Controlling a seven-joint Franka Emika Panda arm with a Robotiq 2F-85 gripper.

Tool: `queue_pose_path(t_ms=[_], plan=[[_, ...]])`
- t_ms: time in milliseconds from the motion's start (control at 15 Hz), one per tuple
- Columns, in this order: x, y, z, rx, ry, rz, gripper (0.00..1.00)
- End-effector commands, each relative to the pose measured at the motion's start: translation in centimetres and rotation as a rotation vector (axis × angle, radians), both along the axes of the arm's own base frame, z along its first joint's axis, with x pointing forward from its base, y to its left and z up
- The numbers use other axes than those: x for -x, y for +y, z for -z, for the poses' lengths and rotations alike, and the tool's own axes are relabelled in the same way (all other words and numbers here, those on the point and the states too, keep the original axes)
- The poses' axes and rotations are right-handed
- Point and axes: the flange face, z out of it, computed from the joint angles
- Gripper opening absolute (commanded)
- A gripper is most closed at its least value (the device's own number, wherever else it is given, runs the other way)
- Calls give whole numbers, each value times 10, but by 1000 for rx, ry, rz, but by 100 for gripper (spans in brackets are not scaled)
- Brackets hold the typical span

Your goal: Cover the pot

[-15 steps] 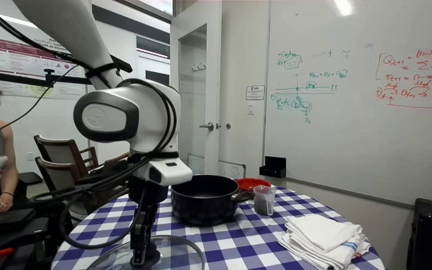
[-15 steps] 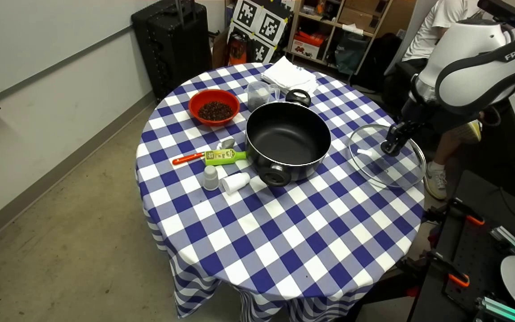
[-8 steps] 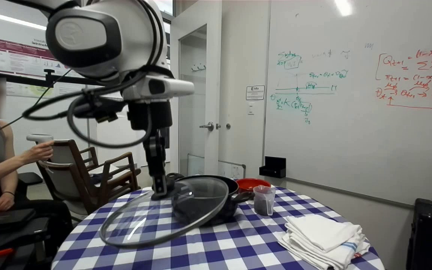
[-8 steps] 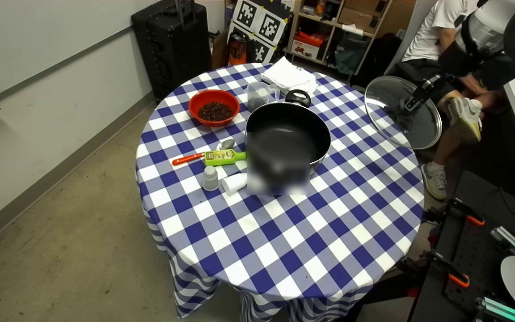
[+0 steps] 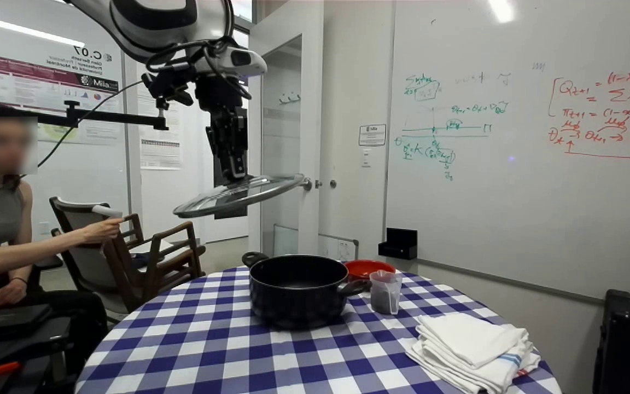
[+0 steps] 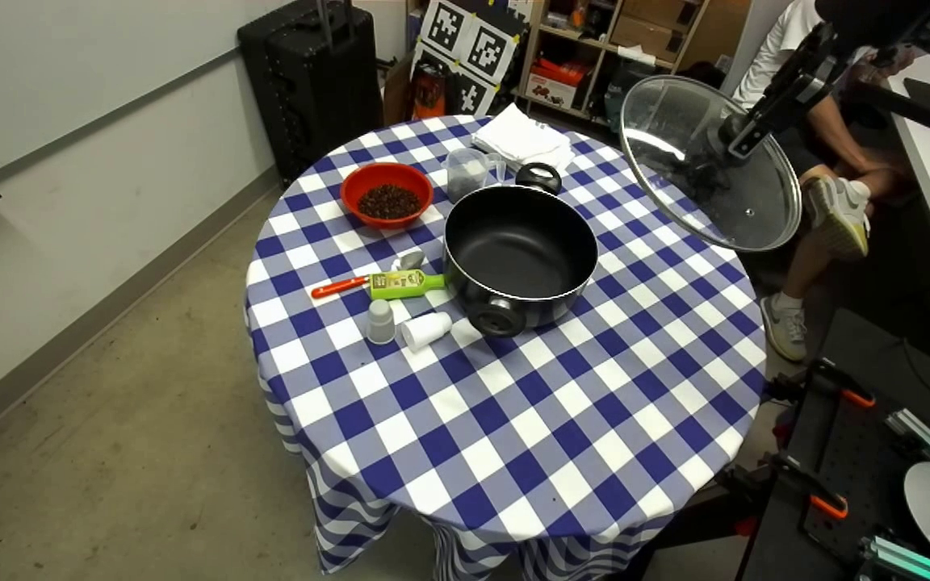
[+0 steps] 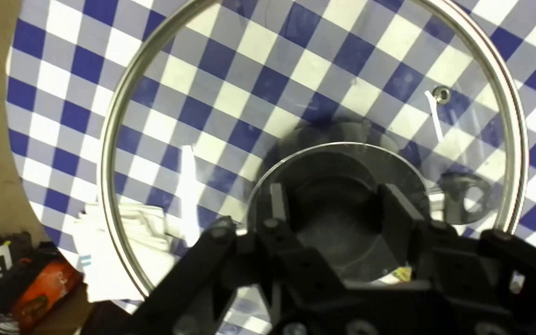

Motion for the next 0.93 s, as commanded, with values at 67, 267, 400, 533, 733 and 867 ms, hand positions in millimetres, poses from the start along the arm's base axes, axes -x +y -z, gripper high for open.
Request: queue_pose_path(t_ms=[67, 267, 400, 533, 733, 867], plan=[[-40, 76, -33, 54, 59, -246, 25], [-73, 100, -15, 51, 106, -360, 25], [-97, 103, -1, 39, 116, -394, 25], [-121, 106, 16, 30, 140, -419, 25], [-149, 114, 38, 97, 163, -423, 25], [-161, 123, 49, 177, 156, -452, 25]])
